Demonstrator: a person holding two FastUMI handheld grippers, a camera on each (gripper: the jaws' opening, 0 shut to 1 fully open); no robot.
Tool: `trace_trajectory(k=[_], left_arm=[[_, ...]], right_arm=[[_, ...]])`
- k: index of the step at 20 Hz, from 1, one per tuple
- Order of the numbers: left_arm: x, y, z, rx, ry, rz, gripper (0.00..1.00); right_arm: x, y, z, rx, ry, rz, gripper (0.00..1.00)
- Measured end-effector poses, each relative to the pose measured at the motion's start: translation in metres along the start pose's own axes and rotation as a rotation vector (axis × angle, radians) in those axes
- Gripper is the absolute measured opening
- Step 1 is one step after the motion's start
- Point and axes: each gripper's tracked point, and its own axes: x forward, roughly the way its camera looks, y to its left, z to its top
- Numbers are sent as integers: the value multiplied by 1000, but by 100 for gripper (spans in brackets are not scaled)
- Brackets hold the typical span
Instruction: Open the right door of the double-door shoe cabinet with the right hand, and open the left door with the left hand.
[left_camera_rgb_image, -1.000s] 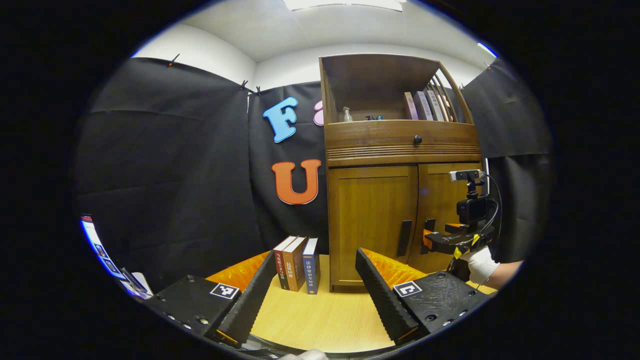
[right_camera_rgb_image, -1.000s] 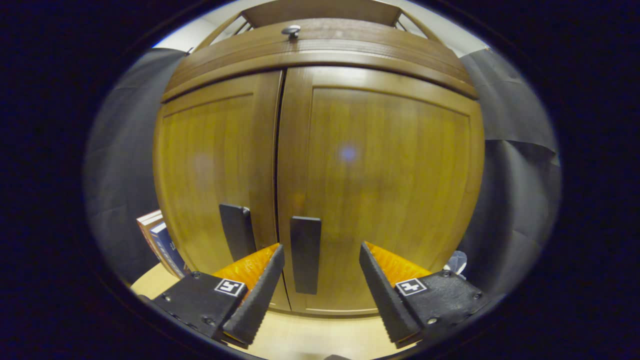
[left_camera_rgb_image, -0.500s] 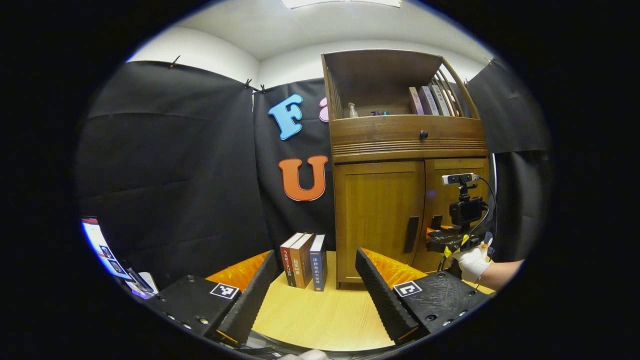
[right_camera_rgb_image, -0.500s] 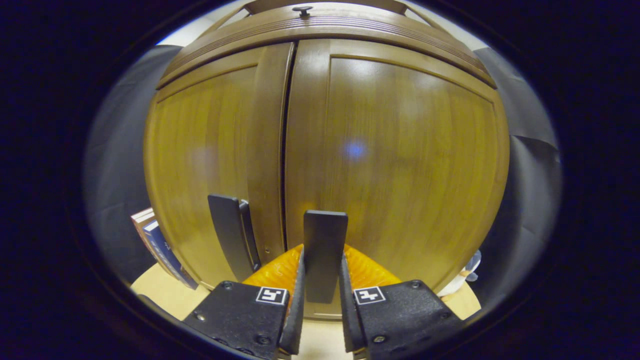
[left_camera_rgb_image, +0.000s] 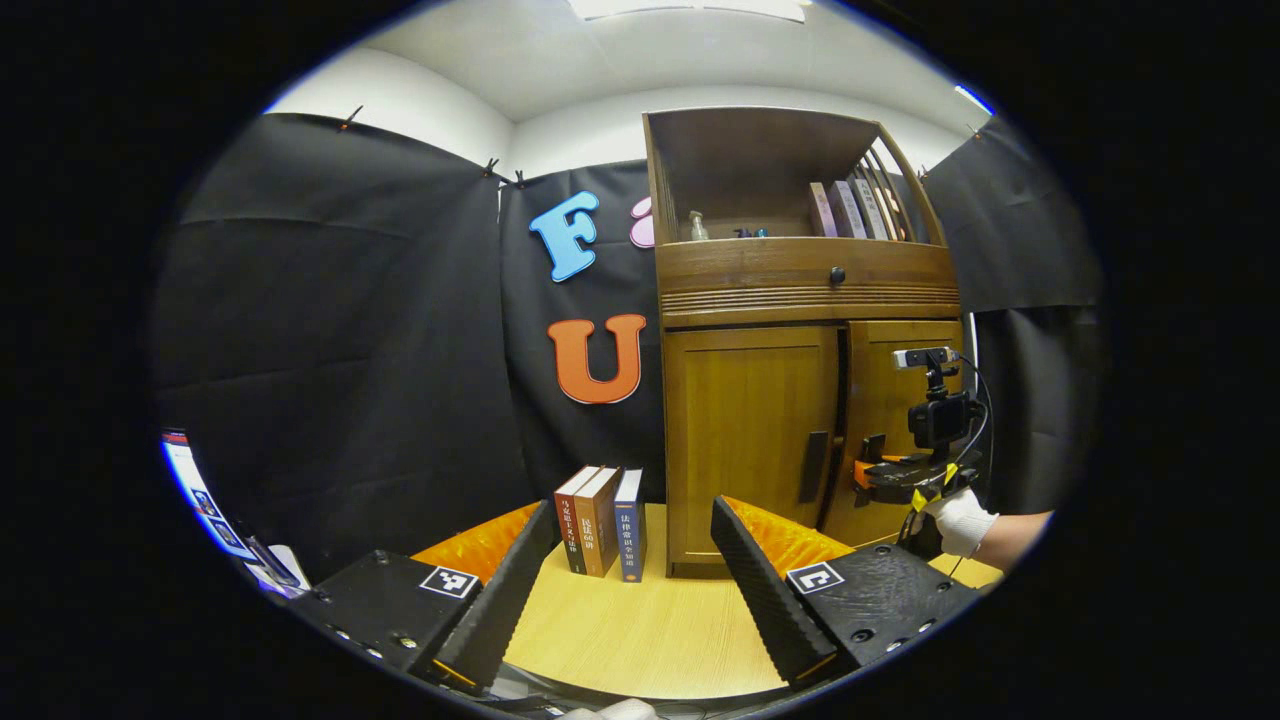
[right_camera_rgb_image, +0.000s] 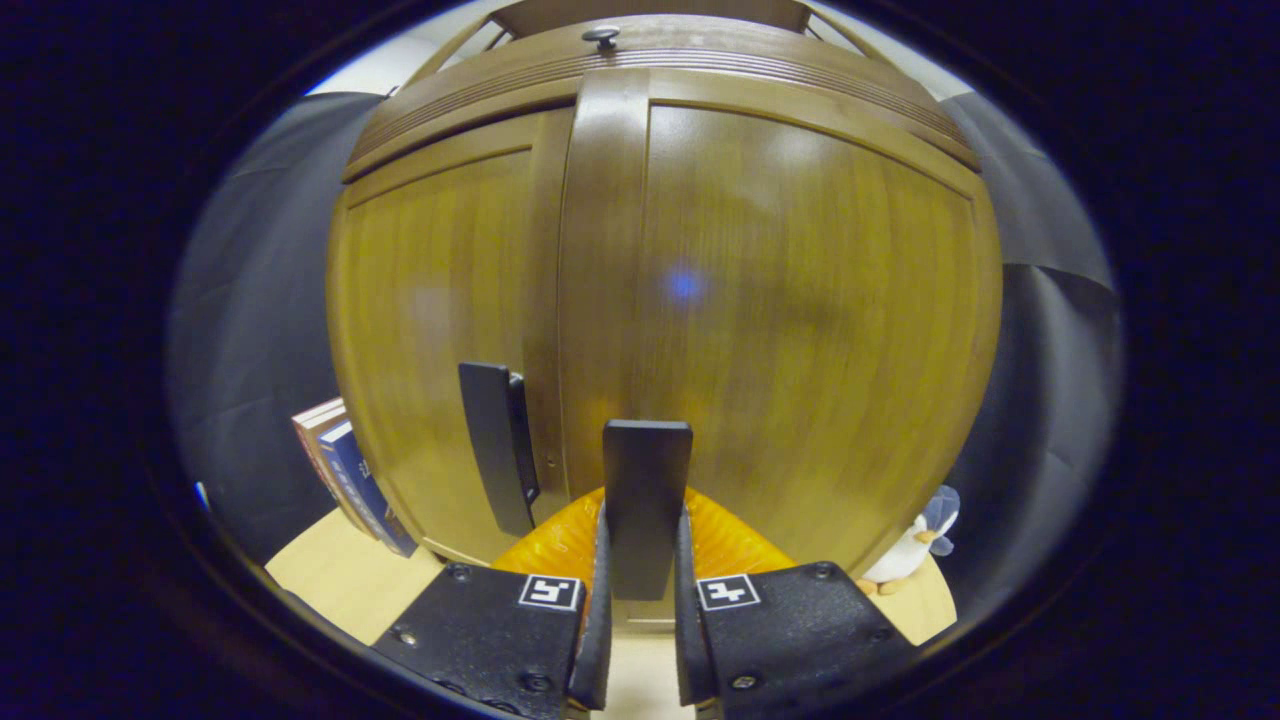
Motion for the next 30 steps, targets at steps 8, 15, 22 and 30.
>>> trace_trajectory(k=[8, 15, 22, 30], left_arm=[[-11, -3, -4, -5, -18, -86, 96], [-22, -23, -1, 5, -39, -189, 96], [-26, -51, -5, -6, -46, -290, 96], [-30, -128, -1, 12, -44, -378, 96]], right_arm=[[-61, -18, -18, 3, 12, -24, 28], [-113, -51, -35, 34, 12, -83, 26], [-158, -96, -49, 84, 21, -155, 19], [-187, -154, -61, 131, 48, -106, 5]])
